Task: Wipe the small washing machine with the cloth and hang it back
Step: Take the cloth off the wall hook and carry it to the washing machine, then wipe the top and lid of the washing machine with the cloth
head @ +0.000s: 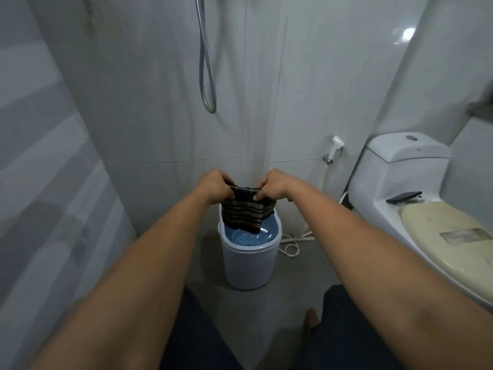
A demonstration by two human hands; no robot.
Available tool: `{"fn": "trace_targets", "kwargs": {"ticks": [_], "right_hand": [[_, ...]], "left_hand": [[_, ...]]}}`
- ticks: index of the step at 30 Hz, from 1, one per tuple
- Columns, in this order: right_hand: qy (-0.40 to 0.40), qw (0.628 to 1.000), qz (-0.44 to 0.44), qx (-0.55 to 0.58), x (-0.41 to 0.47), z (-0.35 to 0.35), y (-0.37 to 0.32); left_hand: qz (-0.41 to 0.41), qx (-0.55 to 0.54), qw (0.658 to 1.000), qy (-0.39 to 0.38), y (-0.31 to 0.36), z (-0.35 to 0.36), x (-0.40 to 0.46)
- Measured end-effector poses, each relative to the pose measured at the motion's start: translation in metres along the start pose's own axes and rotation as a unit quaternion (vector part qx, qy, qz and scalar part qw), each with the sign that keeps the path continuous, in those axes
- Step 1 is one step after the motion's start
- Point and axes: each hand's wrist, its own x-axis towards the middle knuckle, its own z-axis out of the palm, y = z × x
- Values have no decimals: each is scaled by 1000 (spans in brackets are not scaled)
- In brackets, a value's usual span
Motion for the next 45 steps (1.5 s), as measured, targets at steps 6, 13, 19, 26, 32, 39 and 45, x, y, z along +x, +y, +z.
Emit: {"fn": "trace_targets", "kwargs": {"ticks": [6, 13, 19, 26, 32, 39, 45], "right_hand": [[3, 985, -3, 171, 7, -17, 24], [-80, 859, 63, 502, 20, -15, 52], [-67, 840, 8, 538, 26, -14, 67], [-76, 952, -22, 297, 17, 4, 78], [-89, 950, -28, 299, 50, 32, 97], [-50, 952, -10, 302, 146, 75, 123], [-55, 965, 62, 249, 230, 109, 161]], "left_hand": [[45, 22, 999, 18, -3, -5, 4], [155, -126, 980, -24, 9, 17, -2], [186, 137, 973, 4, 17, 33, 3], [161, 187, 969, 22, 2, 38, 19], [81, -1, 994, -80, -29, 50, 54], [17, -123, 988, -91, -97, 80, 136], [-84, -147, 982, -79, -168, 124, 180]]}}
